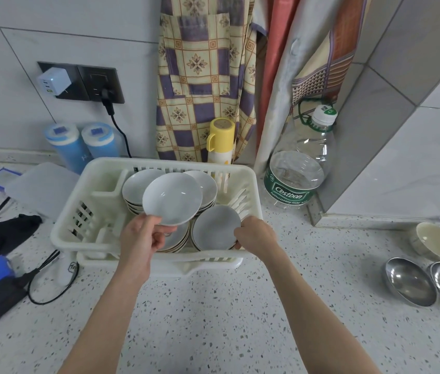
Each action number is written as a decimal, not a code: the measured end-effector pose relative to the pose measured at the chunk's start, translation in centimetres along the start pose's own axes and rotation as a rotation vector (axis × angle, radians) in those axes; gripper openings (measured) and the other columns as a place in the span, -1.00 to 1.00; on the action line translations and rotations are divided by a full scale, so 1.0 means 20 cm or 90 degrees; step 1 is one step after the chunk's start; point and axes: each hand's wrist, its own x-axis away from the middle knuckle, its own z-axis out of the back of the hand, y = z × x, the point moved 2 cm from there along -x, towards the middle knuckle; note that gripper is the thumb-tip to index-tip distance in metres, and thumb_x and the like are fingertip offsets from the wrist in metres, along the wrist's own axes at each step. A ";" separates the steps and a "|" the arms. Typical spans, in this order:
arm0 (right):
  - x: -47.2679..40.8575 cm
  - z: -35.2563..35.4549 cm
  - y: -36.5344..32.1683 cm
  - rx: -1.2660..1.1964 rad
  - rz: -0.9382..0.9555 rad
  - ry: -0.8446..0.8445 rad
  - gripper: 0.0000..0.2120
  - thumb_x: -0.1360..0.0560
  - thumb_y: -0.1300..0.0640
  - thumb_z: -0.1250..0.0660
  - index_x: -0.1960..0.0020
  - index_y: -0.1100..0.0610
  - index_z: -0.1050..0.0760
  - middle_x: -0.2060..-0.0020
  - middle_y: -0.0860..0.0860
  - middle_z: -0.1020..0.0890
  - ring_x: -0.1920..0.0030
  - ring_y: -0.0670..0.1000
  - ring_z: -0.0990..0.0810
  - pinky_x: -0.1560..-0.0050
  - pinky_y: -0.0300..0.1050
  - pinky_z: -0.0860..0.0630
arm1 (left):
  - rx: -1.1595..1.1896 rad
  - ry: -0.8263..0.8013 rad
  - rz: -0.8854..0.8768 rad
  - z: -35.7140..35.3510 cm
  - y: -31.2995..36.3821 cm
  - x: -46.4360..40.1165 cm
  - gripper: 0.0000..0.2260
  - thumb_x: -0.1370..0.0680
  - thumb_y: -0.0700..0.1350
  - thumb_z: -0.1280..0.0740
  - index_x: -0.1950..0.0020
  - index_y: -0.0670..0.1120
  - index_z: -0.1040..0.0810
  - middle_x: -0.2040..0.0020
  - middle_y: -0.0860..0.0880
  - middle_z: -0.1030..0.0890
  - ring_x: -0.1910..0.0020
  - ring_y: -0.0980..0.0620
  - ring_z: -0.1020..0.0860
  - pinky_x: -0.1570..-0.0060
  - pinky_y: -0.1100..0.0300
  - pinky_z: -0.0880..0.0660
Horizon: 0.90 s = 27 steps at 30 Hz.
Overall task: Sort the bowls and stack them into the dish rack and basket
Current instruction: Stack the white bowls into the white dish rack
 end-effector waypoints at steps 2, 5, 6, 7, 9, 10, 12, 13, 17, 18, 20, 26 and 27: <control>0.00 0.00 0.00 0.019 0.002 -0.009 -0.80 -0.36 0.28 -0.16 0.13 0.26 -0.53 0.14 0.11 -0.71 0.31 0.04 -0.44 0.29 -0.15 -0.35 | -0.007 -0.004 0.000 0.00 0.00 0.01 -0.81 -0.38 -0.09 -0.32 0.07 -0.14 -0.55 0.30 -0.26 -0.68 0.50 0.07 -0.36 0.51 0.27 -0.30; 0.00 0.01 0.00 0.050 0.006 -0.008 -0.89 -0.39 0.28 -0.17 0.17 0.19 -0.47 0.11 0.14 -0.71 0.32 0.05 -0.43 0.35 -0.18 -0.32 | -0.024 -0.012 0.001 -0.01 0.01 0.02 -0.78 -0.38 -0.07 -0.32 0.04 -0.12 -0.57 0.29 -0.25 -0.69 0.49 0.06 -0.37 0.50 0.27 -0.33; 0.00 0.00 0.00 0.058 0.010 -0.004 -0.89 -0.42 0.26 -0.18 0.13 0.19 -0.47 0.09 0.14 -0.71 0.30 0.05 -0.45 0.33 -0.18 -0.34 | -0.029 -0.013 0.003 -0.02 0.01 0.02 -0.77 -0.38 -0.07 -0.32 0.02 -0.12 -0.57 0.29 -0.24 -0.69 0.49 0.07 -0.37 0.49 0.27 -0.34; 0.00 0.00 0.00 0.066 0.018 0.004 -0.88 -0.45 0.23 -0.19 0.06 0.18 -0.48 0.08 0.13 -0.71 0.26 0.05 -0.50 0.30 -0.17 -0.37 | -0.035 -0.015 0.007 -0.03 0.01 0.03 -0.75 -0.37 -0.06 -0.32 0.00 -0.12 -0.58 0.28 -0.23 -0.69 0.49 0.08 -0.37 0.49 0.27 -0.35; 0.00 -0.01 0.01 0.071 0.044 0.036 -0.78 -0.52 0.17 -0.23 -0.16 0.15 -0.42 0.07 0.10 -0.69 0.14 0.08 -0.59 0.24 -0.16 -0.43 | -0.050 -0.021 0.014 -0.04 0.01 0.04 -0.72 -0.37 -0.06 -0.31 -0.03 -0.12 -0.58 0.27 -0.24 -0.70 0.50 0.09 -0.37 0.48 0.28 -0.36; 0.00 -0.01 0.01 0.069 0.055 0.054 -0.71 -0.54 0.15 -0.25 -0.25 0.15 -0.37 0.06 0.10 -0.68 0.08 0.09 -0.62 0.22 -0.15 -0.45 | -0.056 -0.024 0.017 -0.04 0.01 0.04 -0.71 -0.36 -0.06 -0.31 -0.03 -0.12 -0.59 0.26 -0.24 -0.70 0.50 0.09 -0.37 0.48 0.28 -0.36; 0.01 -0.02 0.01 0.071 0.064 0.078 -0.64 -0.56 0.13 -0.27 -0.32 0.15 -0.32 0.05 0.10 -0.67 0.03 0.12 -0.64 0.19 -0.14 -0.46 | -0.069 -0.028 0.022 -0.05 0.01 0.05 -0.71 -0.36 -0.05 -0.30 -0.03 -0.10 -0.59 0.25 -0.24 -0.70 0.49 0.09 -0.37 0.47 0.26 -0.36; 0.01 -0.02 0.01 0.079 0.063 0.085 -0.63 -0.56 0.11 -0.28 -0.33 0.15 -0.31 0.04 0.10 -0.66 0.03 0.12 -0.64 0.19 -0.14 -0.45 | -0.074 -0.031 0.024 -0.06 0.01 0.05 -0.72 -0.36 -0.06 -0.30 -0.03 -0.09 -0.59 0.26 -0.24 -0.70 0.48 0.09 -0.38 0.46 0.26 -0.36; 0.00 -0.03 0.00 0.130 0.059 0.089 -0.64 -0.60 0.04 -0.26 -0.34 0.13 -0.34 -0.02 0.09 -0.63 0.01 0.11 -0.63 0.20 -0.13 -0.43 | -0.092 -0.043 0.028 -0.08 0.00 0.05 -0.77 -0.40 -0.09 -0.32 -0.01 -0.11 -0.59 0.27 -0.24 -0.70 0.49 0.08 -0.37 0.46 0.25 -0.36; 0.00 -0.03 -0.01 0.137 0.060 0.091 -0.65 -0.61 0.03 -0.25 -0.34 0.13 -0.37 -0.06 0.09 -0.62 -0.02 0.11 -0.62 0.19 -0.13 -0.43 | -0.100 -0.046 0.032 -0.09 -0.01 0.05 -0.77 -0.40 -0.09 -0.31 -0.01 -0.13 -0.59 0.26 -0.24 -0.70 0.49 0.07 -0.36 0.47 0.25 -0.36; 0.00 -0.02 0.00 0.118 0.056 0.116 -0.67 -0.63 0.03 -0.20 -0.32 0.16 -0.42 -0.09 0.11 -0.61 -0.04 0.13 -0.62 0.17 -0.13 -0.43 | -0.115 -0.049 0.043 -0.09 -0.01 0.05 -0.75 -0.39 -0.08 -0.31 0.00 -0.15 -0.59 0.26 -0.24 -0.70 0.47 0.06 -0.36 0.47 0.26 -0.36; 0.03 0.00 0.05 -0.231 0.082 0.199 -0.73 -0.61 0.08 -0.13 0.10 0.18 -0.54 0.38 0.12 -0.65 0.35 0.02 -0.60 0.30 -0.09 -0.56 | -0.187 -0.055 0.042 -0.11 -0.03 0.04 -0.81 -0.46 -0.13 -0.32 -0.05 -0.12 -0.59 0.30 -0.18 -0.71 0.53 0.11 -0.37 0.52 0.31 -0.36; 0.03 0.02 0.06 -0.293 0.079 0.181 -0.71 -0.60 0.03 -0.13 0.13 0.11 -0.55 0.44 0.05 -0.64 0.39 -0.07 -0.55 0.34 -0.18 -0.49 | -0.202 -0.062 0.044 -0.12 -0.03 0.04 -0.82 -0.49 -0.15 -0.31 -0.06 -0.11 -0.59 0.30 -0.17 -0.71 0.54 0.12 -0.37 0.53 0.33 -0.36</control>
